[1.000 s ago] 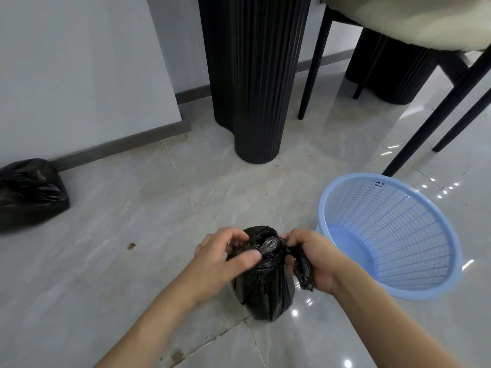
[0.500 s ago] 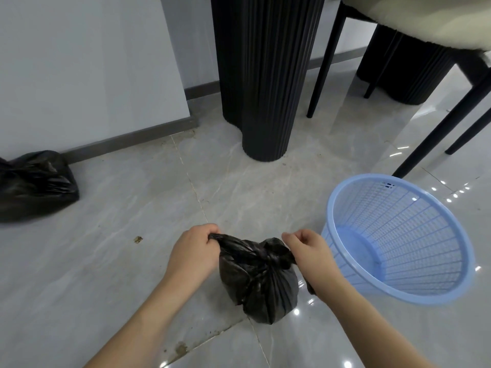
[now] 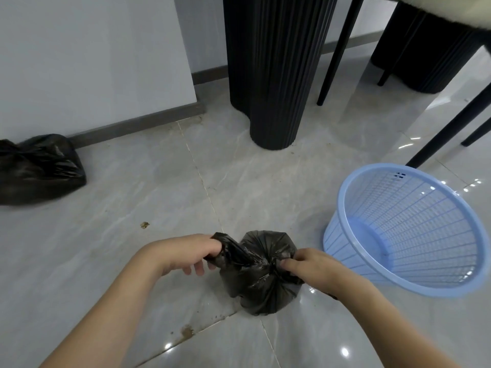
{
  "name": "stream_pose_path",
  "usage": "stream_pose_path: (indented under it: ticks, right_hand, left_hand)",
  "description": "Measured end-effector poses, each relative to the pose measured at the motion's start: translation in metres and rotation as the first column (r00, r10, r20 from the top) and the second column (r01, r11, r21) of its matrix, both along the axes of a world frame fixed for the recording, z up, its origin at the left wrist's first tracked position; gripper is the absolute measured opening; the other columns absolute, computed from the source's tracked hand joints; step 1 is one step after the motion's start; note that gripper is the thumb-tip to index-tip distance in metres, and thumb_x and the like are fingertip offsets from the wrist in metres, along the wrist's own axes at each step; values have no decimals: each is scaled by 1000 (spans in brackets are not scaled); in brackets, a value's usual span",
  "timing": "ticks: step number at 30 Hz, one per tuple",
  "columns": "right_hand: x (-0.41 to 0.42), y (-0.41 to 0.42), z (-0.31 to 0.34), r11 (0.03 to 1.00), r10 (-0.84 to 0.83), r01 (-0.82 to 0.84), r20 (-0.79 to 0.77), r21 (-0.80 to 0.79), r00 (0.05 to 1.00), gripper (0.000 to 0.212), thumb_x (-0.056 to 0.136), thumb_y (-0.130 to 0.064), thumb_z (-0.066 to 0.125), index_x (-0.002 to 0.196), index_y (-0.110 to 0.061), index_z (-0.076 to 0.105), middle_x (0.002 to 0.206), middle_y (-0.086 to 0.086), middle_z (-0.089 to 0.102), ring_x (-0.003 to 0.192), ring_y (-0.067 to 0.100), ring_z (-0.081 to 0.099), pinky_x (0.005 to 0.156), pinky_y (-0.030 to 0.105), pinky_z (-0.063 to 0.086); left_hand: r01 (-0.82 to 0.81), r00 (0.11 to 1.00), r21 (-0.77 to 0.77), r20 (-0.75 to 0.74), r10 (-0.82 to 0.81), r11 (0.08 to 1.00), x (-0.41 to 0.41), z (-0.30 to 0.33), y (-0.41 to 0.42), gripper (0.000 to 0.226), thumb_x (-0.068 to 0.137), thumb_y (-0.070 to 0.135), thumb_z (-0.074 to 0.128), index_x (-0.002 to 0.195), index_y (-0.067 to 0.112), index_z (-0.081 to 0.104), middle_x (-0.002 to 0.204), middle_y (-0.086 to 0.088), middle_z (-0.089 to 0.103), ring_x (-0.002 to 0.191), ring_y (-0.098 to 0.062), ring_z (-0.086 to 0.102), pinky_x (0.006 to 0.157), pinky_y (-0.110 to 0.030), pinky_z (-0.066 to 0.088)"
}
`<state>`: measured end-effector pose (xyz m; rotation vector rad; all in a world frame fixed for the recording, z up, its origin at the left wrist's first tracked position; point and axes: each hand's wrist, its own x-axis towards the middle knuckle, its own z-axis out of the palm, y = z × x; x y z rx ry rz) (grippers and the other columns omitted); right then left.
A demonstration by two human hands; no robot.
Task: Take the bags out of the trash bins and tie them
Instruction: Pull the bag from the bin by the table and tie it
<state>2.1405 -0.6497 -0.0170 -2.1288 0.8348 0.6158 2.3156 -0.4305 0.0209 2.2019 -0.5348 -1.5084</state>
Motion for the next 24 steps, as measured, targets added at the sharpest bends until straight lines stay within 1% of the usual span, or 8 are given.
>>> stream_pose_path:
  ticks: [3,6,8,11,17,20,22,24]
  right_hand:
    - [-1,1,1,991,58,-54,30,-119,998,42,72,-70,48,76,-28,52,81,-7,63,77,12,59,64,30,43]
    - [-2,7,-2,960,112,-99,37,-262,993,44,83,-69,37,78,-28,52,84,-4,64,81,19,60,70,35,46]
    - [-3,11,-5,957,91,-73,52,-280,994,49,87,-67,34,74,-25,55,79,-4,65,79,21,61,70,35,48]
    - [-5,10,-10,976,4,26,133,-217,991,57,85,-70,38,58,-22,50,54,-9,56,60,13,58,57,28,42]
    - [-10,-8,-14,989,-108,122,153,-85,982,60,83,-73,43,51,-23,41,36,-13,38,39,5,38,48,26,32]
    - [-8,-4,-12,989,-148,147,92,22,985,62,84,-71,48,46,-21,44,34,-13,36,29,3,34,41,20,27]
    - [-8,-4,-11,970,-179,172,21,169,984,62,81,-71,52,43,-22,48,37,-13,41,37,4,38,47,20,32]
    - [-12,-6,-6,920,-167,178,-63,348,984,56,76,-72,58,52,-21,55,47,-6,42,43,11,35,49,23,31]
  left_hand:
    - [-245,969,-227,-42,242,943,-13,-8,-6,45,79,33,37,99,11,71,105,-7,70,84,-17,60,71,-30,45]
    - [-586,810,-510,-397,432,630,-27,-14,-12,46,92,10,30,91,7,76,111,-13,71,102,-22,63,88,-37,46]
    - [-811,585,-467,-632,508,353,-30,-17,-14,42,89,8,30,73,2,69,101,-23,71,100,-31,64,93,-40,45]
    - [-959,265,-279,-836,480,43,-29,-23,-17,24,81,11,35,63,7,50,58,-13,52,64,-31,61,89,-46,48]
    - [-988,-16,-86,-760,650,-125,-13,-36,-16,29,82,17,27,53,16,33,44,1,25,38,-18,27,58,-32,34]
    - [-984,91,-174,-655,750,-33,-7,-39,-17,28,83,17,26,55,16,33,44,2,23,37,-17,24,55,-30,33]
    - [-895,404,-378,-460,791,238,-10,-37,-19,24,80,18,32,56,14,36,45,1,26,41,-19,26,54,-31,35]
    - [-559,774,-525,-51,632,642,-12,-35,-17,12,69,22,43,58,16,43,50,1,38,49,-20,35,56,-31,34]
